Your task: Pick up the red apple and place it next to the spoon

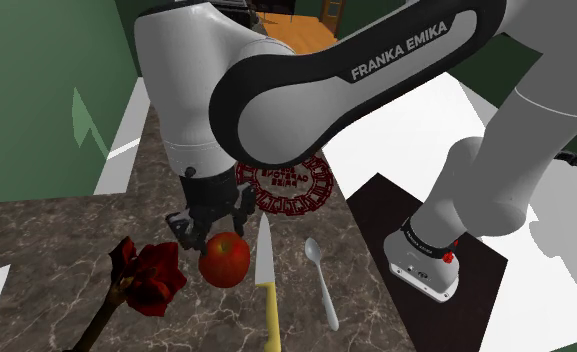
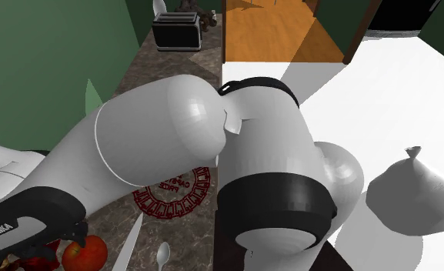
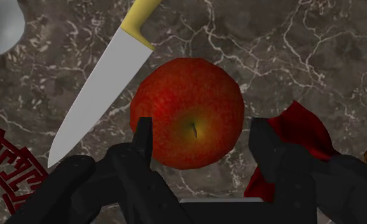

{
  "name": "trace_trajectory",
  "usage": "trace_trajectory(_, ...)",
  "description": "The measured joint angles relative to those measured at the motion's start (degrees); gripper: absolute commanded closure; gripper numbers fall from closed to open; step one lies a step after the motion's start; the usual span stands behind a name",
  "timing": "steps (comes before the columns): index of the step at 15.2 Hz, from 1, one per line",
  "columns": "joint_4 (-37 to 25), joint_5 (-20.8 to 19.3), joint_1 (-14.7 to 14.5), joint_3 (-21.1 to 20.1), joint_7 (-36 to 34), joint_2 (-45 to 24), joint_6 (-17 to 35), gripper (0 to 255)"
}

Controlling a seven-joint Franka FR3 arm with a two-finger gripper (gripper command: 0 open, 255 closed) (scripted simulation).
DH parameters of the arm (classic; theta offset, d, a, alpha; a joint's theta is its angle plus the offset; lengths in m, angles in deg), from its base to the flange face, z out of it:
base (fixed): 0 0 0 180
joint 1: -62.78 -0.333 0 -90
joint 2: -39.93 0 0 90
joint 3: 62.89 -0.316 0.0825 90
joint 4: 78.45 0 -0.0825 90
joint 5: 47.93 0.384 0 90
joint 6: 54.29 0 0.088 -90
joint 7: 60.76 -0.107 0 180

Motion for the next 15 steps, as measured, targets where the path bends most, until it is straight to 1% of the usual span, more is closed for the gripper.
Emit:
trace_trajectory(4, 0.0, 0.0, 0.0, 0.0, 0.0, 0.0, 0.0, 0)
trace_trajectory(6, -1.8, 0.0, 0.3, 0.2, 0.1, 0.5, -2.2, 0)
trace_trajectory(8, -4.6, 0.2, 0.6, 0.5, 0.2, 1.3, -5.8, 0)
trace_trajectory(9, -5.1, 0.2, 0.7, 0.6, 0.3, 1.5, -6.5, 0)
trace_trajectory(15, -5.7, 0.2, 0.8, 0.6, 0.2, 1.5, -7.2, 0)
